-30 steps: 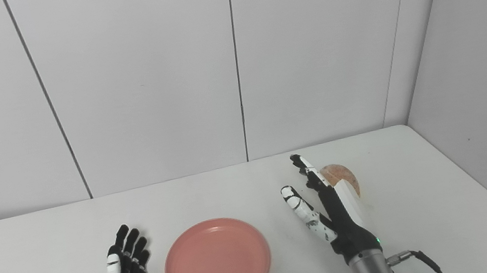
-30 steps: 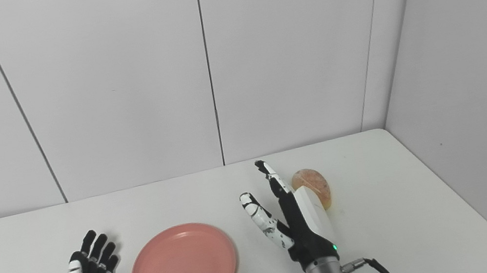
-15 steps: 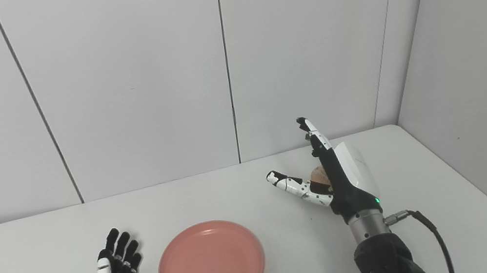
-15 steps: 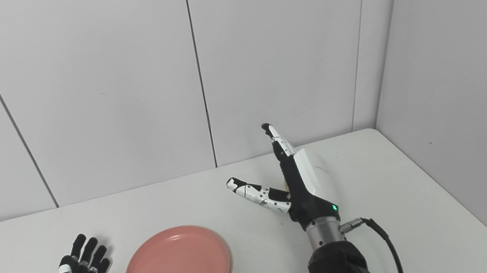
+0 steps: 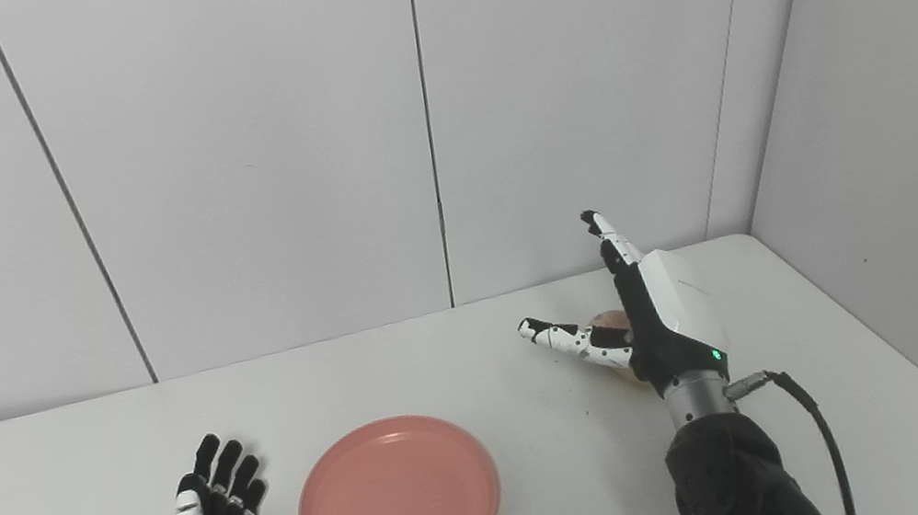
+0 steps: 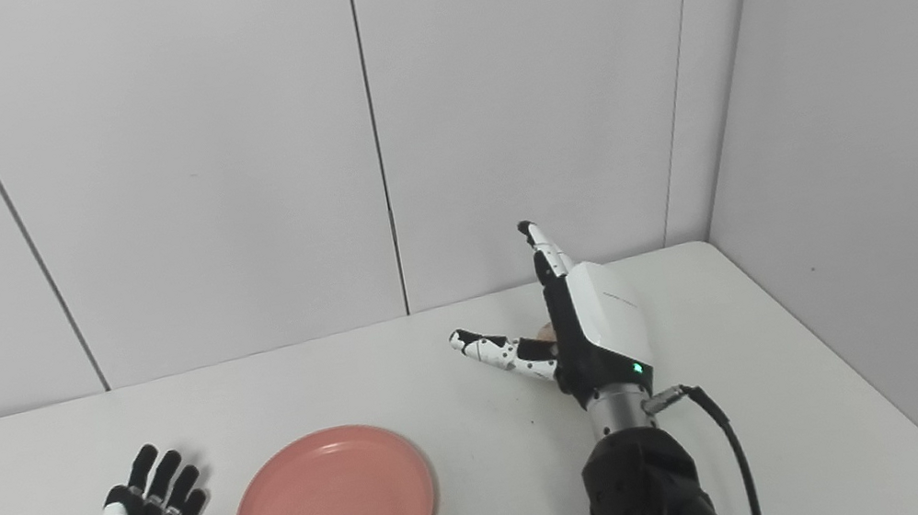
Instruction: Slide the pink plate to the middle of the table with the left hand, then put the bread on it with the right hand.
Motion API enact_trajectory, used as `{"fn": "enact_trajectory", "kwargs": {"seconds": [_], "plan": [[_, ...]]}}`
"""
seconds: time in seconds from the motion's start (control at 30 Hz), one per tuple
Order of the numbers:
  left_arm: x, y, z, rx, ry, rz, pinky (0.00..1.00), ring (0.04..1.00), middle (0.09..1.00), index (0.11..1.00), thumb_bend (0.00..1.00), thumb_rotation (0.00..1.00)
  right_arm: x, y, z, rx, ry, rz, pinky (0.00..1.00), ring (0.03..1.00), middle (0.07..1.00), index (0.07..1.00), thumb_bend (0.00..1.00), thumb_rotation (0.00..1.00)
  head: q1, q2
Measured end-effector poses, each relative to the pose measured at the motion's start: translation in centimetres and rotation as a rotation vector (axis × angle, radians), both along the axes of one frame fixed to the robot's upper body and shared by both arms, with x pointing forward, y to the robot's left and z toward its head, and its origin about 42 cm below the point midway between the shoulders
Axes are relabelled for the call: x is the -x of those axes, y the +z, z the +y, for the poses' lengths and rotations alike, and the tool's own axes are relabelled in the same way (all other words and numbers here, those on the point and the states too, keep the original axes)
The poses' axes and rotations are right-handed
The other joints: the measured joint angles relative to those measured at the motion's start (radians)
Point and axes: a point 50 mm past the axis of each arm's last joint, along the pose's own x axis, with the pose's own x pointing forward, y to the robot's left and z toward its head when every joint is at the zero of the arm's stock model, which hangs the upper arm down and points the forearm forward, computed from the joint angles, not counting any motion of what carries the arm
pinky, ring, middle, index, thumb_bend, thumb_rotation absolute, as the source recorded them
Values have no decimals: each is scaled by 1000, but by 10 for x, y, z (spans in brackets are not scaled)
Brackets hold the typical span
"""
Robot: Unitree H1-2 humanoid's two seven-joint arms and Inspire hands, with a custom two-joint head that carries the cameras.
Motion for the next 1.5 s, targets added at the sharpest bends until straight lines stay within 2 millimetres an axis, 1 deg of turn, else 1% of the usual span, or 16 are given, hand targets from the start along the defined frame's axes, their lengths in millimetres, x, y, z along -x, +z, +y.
{"fn": "enact_trajectory", "kwargs": {"seconds": [0.23, 0.3, 0.4, 0.63, 0.7, 0.83, 1.17, 1.27, 1.33, 1.5], "plan": [[0, 2, 2, -6, -3, -5, 979, 942, 949, 932, 268, 1000, -12, -10, -11, 46, -59, 42, 739, 871, 915, 940, 806, 565, -6, 11], [0, 2, 3, -8, -5, -4, 979, 940, 947, 929, 273, 1000, -14, -11, -14, 48, -70, 53, 754, 883, 920, 939, 812, 544, -3, 15], [1, 2, 3, -9, -8, 2, 974, 937, 943, 926, 272, 1000, -19, -15, -23, 54, -94, 79, 760, 885, 921, 939, 811, 538, 1, 18], [2, 2, 5, -8, -5, 5, 979, 941, 950, 933, 273, 1000, -25, -24, -34, 51, -116, 122, 786, 915, 945, 955, 818, 569, 3, 29], [3, 2, 6, -10, -7, 4, 977, 941, 948, 931, 275, 1000, -26, -25, -37, 48, -126, 134, 797, 925, 953, 962, 818, 582, 3, 31], [4, 3, 7, -10, -6, 3, 977, 937, 944, 928, 277, 1000, -31, -26, -41, 54, -143, 159, 822, 937, 959, 965, 815, 572, 5, 37], [5, 3, 8, -10, -6, 3, 977, 938, 944, 927, 283, 1000, -41, -40, -51, 59, -152, 252, 857, 940, 950, 961, 830, 582, 5, 48], [5, 3, 8, -10, -6, 3, 979, 939, 947, 927, 284, 1000, -45, -43, -53, 66, -155, 277, 880, 939, 949, 960, 834, 587, 5, 52], [5, 3, 8, -11, -7, 3, 978, 938, 944, 926, 284, 1000, -47, -43, -54, 70, -155, 284, 892, 942, 953, 962, 841, 594, 5, 55], [6, 3, 9, -11, -6, 3, 967, 929, 933, 918, 282, 1000, -55, -47, -55, 70, -132, 343, 889, 941, 957, 963, 869, 605, 6, 58]]}}
